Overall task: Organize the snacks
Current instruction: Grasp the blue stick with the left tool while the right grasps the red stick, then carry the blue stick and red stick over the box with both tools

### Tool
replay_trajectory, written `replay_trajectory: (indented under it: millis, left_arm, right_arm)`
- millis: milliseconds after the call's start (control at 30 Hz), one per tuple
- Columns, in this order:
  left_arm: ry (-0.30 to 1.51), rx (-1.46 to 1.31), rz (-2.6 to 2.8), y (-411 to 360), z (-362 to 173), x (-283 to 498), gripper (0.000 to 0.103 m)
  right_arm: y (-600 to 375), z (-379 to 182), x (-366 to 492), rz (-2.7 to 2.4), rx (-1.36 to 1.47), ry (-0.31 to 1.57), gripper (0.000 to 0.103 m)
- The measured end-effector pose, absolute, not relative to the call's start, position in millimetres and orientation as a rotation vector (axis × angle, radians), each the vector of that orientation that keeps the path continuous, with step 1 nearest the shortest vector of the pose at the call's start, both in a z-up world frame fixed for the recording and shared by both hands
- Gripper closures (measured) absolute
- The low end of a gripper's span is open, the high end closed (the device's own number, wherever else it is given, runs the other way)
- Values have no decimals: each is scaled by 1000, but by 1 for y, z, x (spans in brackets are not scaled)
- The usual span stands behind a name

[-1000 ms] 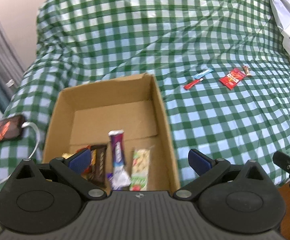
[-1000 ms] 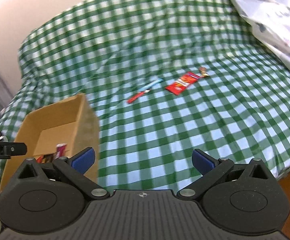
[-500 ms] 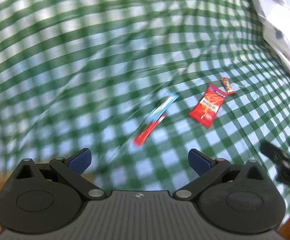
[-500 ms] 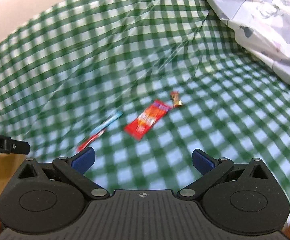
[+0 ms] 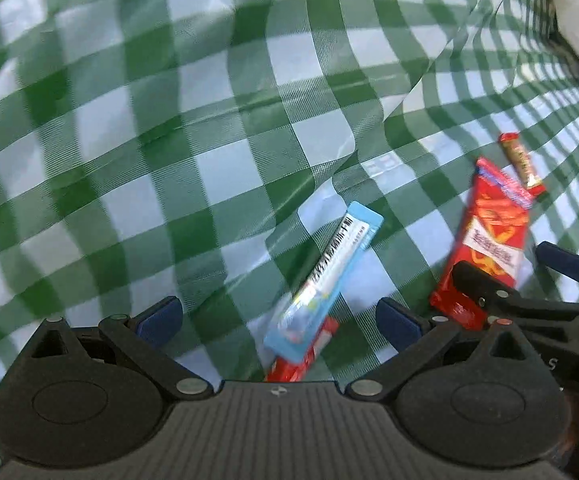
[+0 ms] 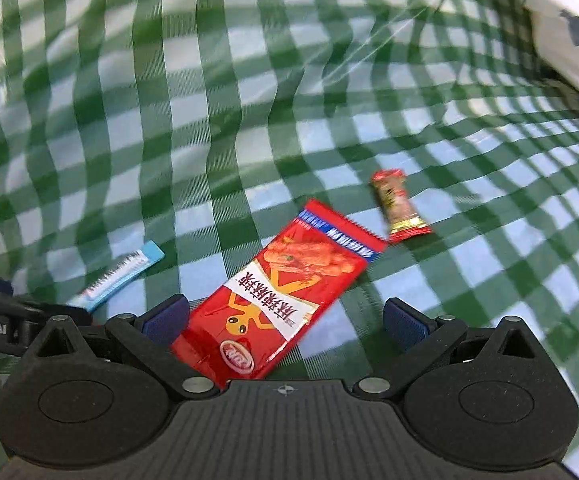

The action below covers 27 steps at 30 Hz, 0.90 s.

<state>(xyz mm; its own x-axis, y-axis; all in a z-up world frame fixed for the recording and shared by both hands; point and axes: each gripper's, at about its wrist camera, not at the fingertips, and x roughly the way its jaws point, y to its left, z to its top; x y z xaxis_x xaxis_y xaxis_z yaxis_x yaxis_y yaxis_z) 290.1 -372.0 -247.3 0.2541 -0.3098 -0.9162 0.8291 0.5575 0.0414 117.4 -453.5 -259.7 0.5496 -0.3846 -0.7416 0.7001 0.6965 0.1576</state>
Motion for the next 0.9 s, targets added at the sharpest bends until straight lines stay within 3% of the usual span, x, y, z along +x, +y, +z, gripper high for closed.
replay_trajectory:
  millis: [133,200,267,300,367,400,467,600,900]
  left_arm:
    - [1058,604,-829,-382,-254,301,2]
    - [1048,625,-817,-381,-256,301,14]
    - [1030,604,-842,-377,-247,298,53]
    - [1035,597,-846,-374,-243,297,83]
    - [1079,562,-832,-367,-238,300,85]
    - [1075,554,-826,-362,-235,299,86]
    - [1053,540,-813,-349,-226,296,86]
    - [1044,470,-805,-323,-199,288,86]
    - [958,350,-814,-251,-112,234,86]
  right_arm:
    - [-459,-271,123,-729,459,707,0]
    - [-461,-272,123,-736,467,692,0]
    - [-459,-273,124,-734,449,692,4]
    - [-457,-272,122,-728,446,689,9]
    - [-451,-267,116,-709,440,659,49]
    - [-448,-265,113,-696,439,645,57]
    - [-446,-259,109,-689,444,642,84]
    - [-443,-247,100,-673,430,630,95]
    - [-403,-197,59,-616,401,572,95]
